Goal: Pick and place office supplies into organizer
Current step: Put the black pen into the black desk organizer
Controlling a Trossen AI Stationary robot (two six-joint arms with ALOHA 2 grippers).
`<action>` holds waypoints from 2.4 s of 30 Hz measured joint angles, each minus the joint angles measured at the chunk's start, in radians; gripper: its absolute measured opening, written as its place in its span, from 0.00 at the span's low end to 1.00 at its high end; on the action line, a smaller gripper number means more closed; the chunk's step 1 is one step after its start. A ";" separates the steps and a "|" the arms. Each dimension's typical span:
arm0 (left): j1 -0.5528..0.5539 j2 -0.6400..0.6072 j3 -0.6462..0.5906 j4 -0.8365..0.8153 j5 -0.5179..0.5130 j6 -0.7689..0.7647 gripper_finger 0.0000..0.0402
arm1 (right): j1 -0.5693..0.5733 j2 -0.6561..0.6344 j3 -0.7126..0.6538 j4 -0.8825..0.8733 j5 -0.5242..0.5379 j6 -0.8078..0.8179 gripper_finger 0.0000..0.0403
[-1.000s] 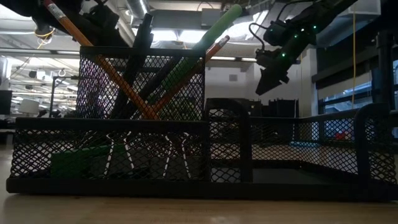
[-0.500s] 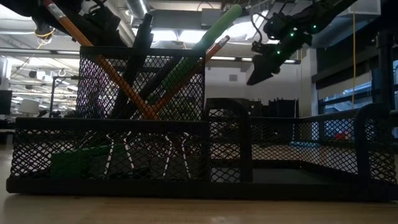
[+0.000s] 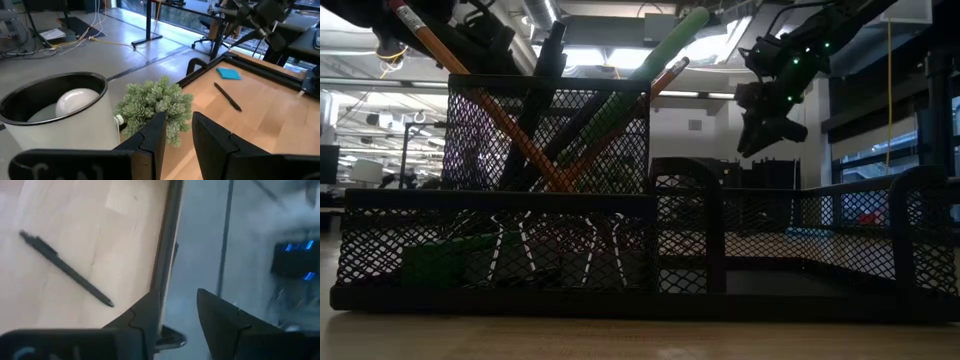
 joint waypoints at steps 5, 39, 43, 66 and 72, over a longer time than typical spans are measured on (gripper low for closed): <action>0.000 0.035 0.000 -0.007 0.000 -0.003 0.22 | 0.001 0.000 0.000 0.027 0.003 -0.060 0.33; 0.000 -0.086 0.000 0.012 0.011 0.092 0.22 | 0.030 0.001 -0.001 0.150 -0.005 0.282 0.34; 0.000 -0.140 0.000 0.011 0.011 0.105 0.22 | 0.030 0.001 -0.001 0.144 -0.005 0.273 0.41; 0.000 -0.208 0.000 -0.052 0.003 0.049 0.22 | 0.017 0.198 0.000 -0.063 0.045 0.096 0.55; 0.000 -0.208 0.000 -0.052 0.003 0.049 0.22 | 0.017 0.264 0.000 -0.095 0.030 0.090 0.55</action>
